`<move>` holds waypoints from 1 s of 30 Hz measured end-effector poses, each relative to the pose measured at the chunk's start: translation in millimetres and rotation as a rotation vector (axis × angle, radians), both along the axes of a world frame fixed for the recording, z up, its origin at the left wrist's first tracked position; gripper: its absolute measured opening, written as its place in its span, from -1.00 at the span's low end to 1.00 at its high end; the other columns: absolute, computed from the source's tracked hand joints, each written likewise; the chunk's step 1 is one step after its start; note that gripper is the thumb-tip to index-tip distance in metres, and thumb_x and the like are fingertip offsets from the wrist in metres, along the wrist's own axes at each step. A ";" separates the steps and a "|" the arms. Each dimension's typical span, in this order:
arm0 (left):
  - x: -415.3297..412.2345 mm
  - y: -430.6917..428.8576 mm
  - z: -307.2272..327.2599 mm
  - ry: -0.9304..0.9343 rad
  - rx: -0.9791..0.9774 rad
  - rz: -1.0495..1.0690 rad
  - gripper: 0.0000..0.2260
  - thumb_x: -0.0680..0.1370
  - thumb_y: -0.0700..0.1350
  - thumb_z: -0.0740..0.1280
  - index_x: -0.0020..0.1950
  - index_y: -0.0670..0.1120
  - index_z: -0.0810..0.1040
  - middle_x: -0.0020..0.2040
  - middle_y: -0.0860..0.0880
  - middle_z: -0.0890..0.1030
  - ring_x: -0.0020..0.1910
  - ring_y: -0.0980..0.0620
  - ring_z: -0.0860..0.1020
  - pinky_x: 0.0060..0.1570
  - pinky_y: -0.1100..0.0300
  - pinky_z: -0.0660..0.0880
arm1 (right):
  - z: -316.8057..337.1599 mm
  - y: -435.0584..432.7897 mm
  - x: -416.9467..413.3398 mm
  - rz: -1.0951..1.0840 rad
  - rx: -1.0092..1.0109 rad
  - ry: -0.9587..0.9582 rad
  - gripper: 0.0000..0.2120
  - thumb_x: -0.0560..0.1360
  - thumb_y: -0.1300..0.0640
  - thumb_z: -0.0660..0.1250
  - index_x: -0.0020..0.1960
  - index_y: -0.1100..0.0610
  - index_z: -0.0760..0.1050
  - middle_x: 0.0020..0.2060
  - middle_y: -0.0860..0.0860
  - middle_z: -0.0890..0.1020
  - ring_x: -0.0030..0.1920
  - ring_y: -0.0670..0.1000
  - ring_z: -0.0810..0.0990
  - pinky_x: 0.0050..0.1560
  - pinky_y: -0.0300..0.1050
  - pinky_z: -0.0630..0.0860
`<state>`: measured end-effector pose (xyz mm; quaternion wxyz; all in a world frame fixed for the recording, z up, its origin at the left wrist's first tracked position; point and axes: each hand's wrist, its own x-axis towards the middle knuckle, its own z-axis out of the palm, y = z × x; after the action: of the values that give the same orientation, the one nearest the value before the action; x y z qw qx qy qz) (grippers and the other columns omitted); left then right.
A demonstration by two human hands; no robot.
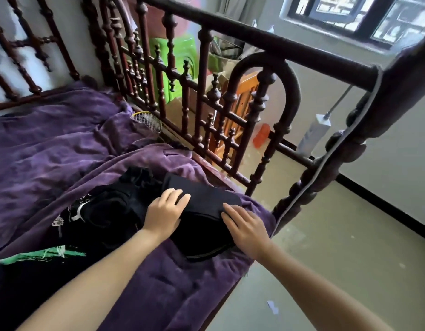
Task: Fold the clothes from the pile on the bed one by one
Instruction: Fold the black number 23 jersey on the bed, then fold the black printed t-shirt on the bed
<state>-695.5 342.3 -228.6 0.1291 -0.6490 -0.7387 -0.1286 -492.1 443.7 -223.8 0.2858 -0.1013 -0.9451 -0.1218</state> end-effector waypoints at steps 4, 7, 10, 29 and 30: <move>9.4 66.0 -17.8 0.073 0.170 -0.135 -0.69 0.33 -0.35 0.23 -0.06 -0.16 0.69 -0.06 -0.20 0.67 -0.07 -0.17 0.66 -0.19 0.07 0.62 | -28.9 29.2 23.9 -0.114 0.057 0.063 -0.63 0.60 0.29 0.08 -0.06 0.26 0.67 0.02 0.17 0.67 0.01 0.14 0.67 -0.02 -0.06 0.58; 34.5 115.1 -49.5 0.070 -0.206 -0.147 -0.49 0.41 -0.20 0.34 0.38 -0.06 0.43 0.36 -0.28 0.41 0.35 -0.24 0.40 0.26 -0.06 0.41 | -69.4 50.9 46.8 -0.304 -0.032 -0.093 -0.71 0.52 0.28 0.16 0.03 0.17 0.66 0.06 0.18 0.65 0.03 0.16 0.66 -0.02 -0.04 0.57; 61.1 138.7 -97.0 0.009 -0.932 -0.180 -0.27 0.54 0.02 0.27 0.55 0.06 -0.14 0.55 -0.17 -0.16 0.52 -0.20 -0.14 0.46 -0.14 -0.05 | -104.5 62.3 66.7 -0.501 -0.318 -0.516 -0.38 -0.09 0.07 0.63 -0.01 0.04 0.69 -0.06 0.18 0.69 -0.11 0.14 0.69 -0.25 -0.12 0.62; 25.8 102.9 -85.1 -0.192 -0.754 0.143 -0.47 0.59 0.02 0.13 0.54 0.00 0.05 0.54 -0.07 0.09 0.50 -0.01 0.06 0.42 0.03 0.09 | -89.1 119.4 -6.9 -0.341 -0.319 -0.385 -0.68 0.02 0.05 0.62 -0.32 0.10 0.58 -0.46 -0.01 0.51 -0.47 0.03 0.51 -0.55 -0.20 0.38; 19.7 89.4 -81.9 -0.217 -0.743 0.208 -0.47 0.60 0.02 0.12 0.54 0.01 0.05 0.53 -0.06 0.09 0.50 0.00 0.05 0.43 0.03 0.08 | -86.1 117.4 -15.0 -0.307 -0.306 -0.388 -0.66 0.00 0.04 0.63 -0.32 0.10 0.59 -0.45 0.00 0.52 -0.46 0.02 0.52 -0.55 -0.21 0.39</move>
<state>-675.9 431.7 -310.5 -0.1808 -0.5560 -0.8059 0.0934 -507.1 561.1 -309.9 0.0594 -0.2601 -0.9631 -0.0367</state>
